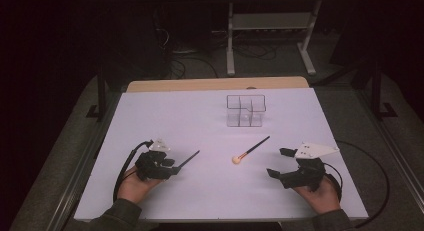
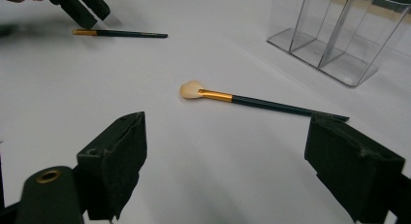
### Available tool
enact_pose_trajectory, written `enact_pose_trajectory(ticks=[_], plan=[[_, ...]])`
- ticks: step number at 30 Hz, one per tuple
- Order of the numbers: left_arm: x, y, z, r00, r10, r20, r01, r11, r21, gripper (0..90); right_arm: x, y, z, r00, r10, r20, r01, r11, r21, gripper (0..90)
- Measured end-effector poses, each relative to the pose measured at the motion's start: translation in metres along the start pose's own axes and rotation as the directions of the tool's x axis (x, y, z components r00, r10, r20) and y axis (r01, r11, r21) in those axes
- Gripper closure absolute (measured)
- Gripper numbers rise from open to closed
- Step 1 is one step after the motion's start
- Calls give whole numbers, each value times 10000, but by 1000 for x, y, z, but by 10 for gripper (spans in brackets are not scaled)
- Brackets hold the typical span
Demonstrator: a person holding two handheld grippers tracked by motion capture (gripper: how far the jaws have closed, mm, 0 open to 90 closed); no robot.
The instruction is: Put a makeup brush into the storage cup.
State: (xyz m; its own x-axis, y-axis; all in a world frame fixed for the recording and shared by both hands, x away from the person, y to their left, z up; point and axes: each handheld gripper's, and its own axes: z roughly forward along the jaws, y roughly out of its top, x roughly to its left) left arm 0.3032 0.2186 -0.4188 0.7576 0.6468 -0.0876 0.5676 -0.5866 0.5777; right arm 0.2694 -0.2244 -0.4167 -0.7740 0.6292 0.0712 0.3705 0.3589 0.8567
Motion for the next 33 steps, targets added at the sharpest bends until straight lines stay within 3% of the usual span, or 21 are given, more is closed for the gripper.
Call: enact_pose_trajectory(ticks=[8, 10, 26, 28, 30, 33], plan=[[2, 2, 5, 9998, 221, -16, -220, 9990, 401, 697, 0, 1, -1, 9999, -134, 28, 134, 9999, -44, 145], [2, 3, 7, 10000, 39, 2, -39, 9993, 380, 723, 0, 1, -1, 9999, -156, 14, 156, 9999, -73, 145], [6, 6, 13, 10000, 24, -59, -18, 9953, 965, 787, 1, 1, 0, 9998, -199, -35, 199, 9998, -4, 147], [6, 8, 13, 9998, 196, -82, -185, 9935, 1120, 792, 1, 1, 0, 9998, -209, -34, 209, 9998, -4, 147], [4, 9, 14, 9999, 46, -102, -34, 9933, 1159, 807, 0, 1, 0, 9998, -213, -39, 213, 9998, -11, 147], [4, 11, 14, 9994, 293, -157, -268, 9899, 1394, 820, 0, 1, 0, 9998, -211, -50, 211, 9998, -17, 147]])
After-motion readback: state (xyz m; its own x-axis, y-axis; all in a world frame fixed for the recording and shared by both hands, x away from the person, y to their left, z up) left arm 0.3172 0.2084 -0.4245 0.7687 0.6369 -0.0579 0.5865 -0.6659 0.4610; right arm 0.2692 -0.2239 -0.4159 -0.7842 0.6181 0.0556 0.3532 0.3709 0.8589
